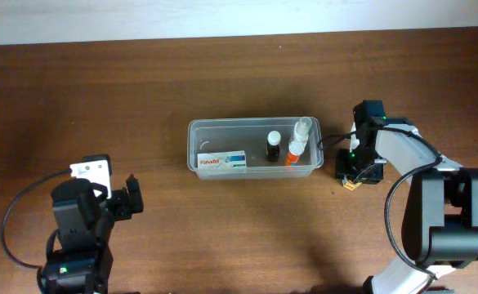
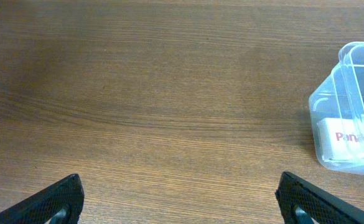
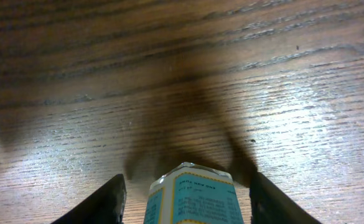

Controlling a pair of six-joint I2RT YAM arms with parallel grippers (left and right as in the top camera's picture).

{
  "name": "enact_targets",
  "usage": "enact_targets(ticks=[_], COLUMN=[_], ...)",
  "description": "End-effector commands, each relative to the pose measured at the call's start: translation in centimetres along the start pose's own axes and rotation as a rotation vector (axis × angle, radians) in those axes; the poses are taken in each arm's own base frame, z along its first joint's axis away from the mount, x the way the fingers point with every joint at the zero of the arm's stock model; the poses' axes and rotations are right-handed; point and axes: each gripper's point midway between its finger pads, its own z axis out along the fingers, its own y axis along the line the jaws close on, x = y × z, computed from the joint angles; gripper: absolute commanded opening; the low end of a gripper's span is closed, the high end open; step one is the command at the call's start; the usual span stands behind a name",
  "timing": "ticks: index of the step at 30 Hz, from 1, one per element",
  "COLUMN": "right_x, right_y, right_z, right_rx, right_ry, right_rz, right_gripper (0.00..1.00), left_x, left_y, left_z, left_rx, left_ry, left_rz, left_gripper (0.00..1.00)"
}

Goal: Pack container
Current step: 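Close the right gripper on the amber jar's gold lid, then lift the amber jar and carry it over the container's left end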

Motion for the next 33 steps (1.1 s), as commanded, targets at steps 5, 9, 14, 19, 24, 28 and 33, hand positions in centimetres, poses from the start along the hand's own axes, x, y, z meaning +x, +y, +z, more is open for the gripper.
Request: enact_targets(ticks=[5,9,14,19,24,28,33], right_x=[0.2,0.2,0.3,0.3,0.3,0.2,-0.3], right_y=[-0.3,-0.3,-0.3,-0.3,-0.3,-0.4,-0.6], right_z=[0.2,0.2,0.2,0.2,0.2,0.1,-1.4], right_rx=[0.019,0.018,0.018,0.019,0.020,0.018,-0.006], right_ry=[0.004,0.005,0.008,0.009,0.010,0.007,0.023], right_rz=[0.004,0.004,0.004,0.008,0.008,0.011,0.037], right_gripper=[0.49,0.44,0.38,0.36,0.35,0.35,0.35], left_x=[0.0,0.0,0.0,0.0,0.0,0.0,0.0], left_y=[0.1,0.1,0.1,0.1,0.1,0.1,0.1], left_z=[0.0,0.0,0.0,0.0,0.0,0.0,0.0], left_rx=[-0.006,-0.006,-0.006,-0.006,-0.006,-0.006,-0.006], left_ry=[0.000,0.000,0.000,0.000,0.000,0.000,0.000], left_rz=[0.020,0.021,0.021,0.021,0.021,0.020,0.021], left_gripper=[0.99,0.99,0.99,0.99,0.99,1.00,0.99])
